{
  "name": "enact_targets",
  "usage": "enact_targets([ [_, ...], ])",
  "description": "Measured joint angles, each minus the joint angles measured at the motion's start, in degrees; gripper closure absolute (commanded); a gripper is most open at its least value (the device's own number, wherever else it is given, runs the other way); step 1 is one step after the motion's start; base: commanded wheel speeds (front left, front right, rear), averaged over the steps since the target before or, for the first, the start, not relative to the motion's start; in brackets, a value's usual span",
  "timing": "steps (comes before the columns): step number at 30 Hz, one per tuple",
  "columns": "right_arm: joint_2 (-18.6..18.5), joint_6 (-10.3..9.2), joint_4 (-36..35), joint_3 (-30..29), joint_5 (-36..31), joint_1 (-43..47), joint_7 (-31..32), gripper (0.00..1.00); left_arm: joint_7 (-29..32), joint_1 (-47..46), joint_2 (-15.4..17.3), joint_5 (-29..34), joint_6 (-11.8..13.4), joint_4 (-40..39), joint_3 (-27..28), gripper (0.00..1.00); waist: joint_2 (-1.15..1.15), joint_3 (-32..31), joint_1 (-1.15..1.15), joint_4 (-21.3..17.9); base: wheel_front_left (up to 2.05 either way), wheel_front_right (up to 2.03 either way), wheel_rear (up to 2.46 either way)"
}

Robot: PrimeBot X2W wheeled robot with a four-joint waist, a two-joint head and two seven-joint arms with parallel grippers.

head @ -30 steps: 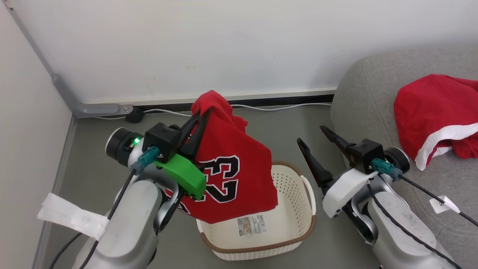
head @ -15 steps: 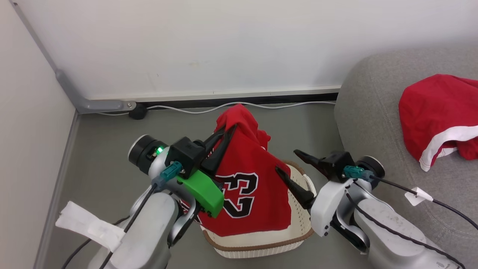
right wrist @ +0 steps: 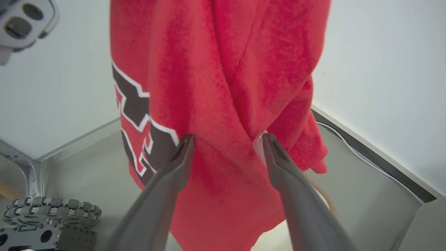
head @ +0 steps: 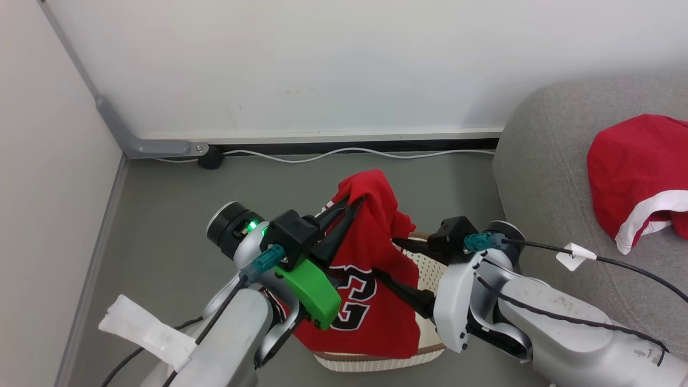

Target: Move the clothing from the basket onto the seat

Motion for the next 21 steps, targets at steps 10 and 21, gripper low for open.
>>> enact_targets([
  [10, -3.05, 0.0, -5.17, 8.78, 8.71, -4.73, 1.62, 0.22, 0.81, 0.32, 0.11, -0.9, -0.01, -1.08, -0.38, 1.0, 0.0, -0.06, 0.0, 0.95, 0.0, 0.0, 0.0],
  [21, -5.34, 0.0, -5.76, 11.55, 10.82, -8.48, -1.7, 1.0, 1.76, 0.98, 0.33, -2.08, 0.07, -1.68, 1.23, 1.0, 0.0, 0.4, 0.0, 0.5, 0.0, 0.0, 0.0],
])
